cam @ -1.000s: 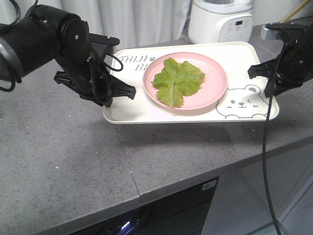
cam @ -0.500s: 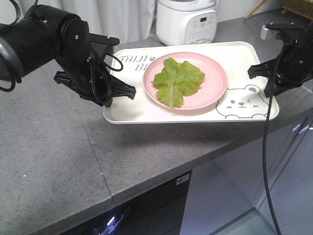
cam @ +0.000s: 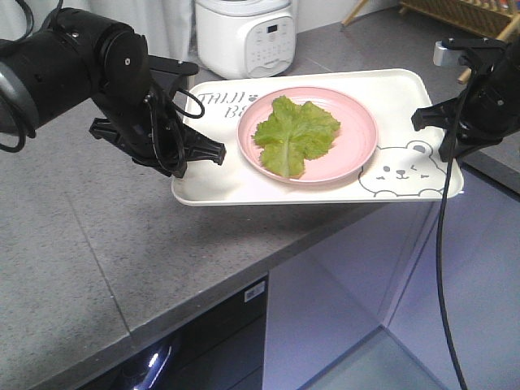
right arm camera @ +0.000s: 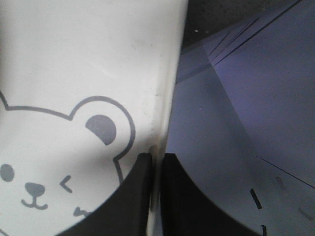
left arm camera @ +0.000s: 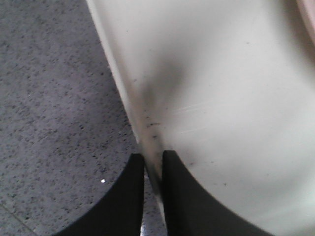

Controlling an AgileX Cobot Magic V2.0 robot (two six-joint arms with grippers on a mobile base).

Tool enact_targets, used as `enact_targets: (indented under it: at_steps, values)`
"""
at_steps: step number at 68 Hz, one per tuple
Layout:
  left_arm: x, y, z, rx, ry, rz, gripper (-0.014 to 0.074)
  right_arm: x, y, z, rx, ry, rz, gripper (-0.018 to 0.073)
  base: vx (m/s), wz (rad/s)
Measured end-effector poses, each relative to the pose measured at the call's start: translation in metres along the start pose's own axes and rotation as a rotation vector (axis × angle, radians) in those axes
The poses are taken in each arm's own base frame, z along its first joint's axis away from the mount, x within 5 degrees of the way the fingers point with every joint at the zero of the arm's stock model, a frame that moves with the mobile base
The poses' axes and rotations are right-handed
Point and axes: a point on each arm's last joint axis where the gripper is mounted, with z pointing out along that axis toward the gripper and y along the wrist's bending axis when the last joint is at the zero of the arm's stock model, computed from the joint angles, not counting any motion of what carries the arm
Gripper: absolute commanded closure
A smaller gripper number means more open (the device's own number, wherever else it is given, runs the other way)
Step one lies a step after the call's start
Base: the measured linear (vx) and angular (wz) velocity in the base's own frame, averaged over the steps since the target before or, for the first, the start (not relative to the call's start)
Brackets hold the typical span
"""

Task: Transfer vegetables to tray and serve
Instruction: 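Hold the tray level with both grippers while driving along the counter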

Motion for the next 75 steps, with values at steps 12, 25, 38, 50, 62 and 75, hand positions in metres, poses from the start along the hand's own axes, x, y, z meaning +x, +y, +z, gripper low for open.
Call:
enact_targets:
  at_steps: [12,25,38,50,62,75]
  values:
    - [0.0,0.0,0.0,0.0,0.0,0.0,0.0602,0.0,0.0,0.0,0.0,0.0,0.0,0.0569,-0.02,-0.25]
    - [0.0,0.0,0.0,0.0,0.0,0.0,0.0602,0.0,0.0,0.0,0.0,0.0,0.0,0.0569,-0.02,-0.25]
    - [0.0,0.0,0.0,0.0,0.0,0.0,0.0602,0.0,0.0,0.0,0.0,0.0,0.0,0.0569,-0.02,-0.27]
    - [0.0,0.0,0.0,0.0,0.0,0.0,0.0602,0.0,0.0,0.0,0.0,0.0,0.0,0.0569,-0.02,-0.29]
    - [0.0,0.0,0.0,0.0,0.0,0.0,0.0602,0.0,0.0,0.0,0.0,0.0,0.0,0.0569,-0.02,-0.32]
    - [0.0,0.0,0.0,0.0,0.0,0.0,0.0602,0.0,0.0,0.0,0.0,0.0,-0.001,0.0569,-0.02,-0.35]
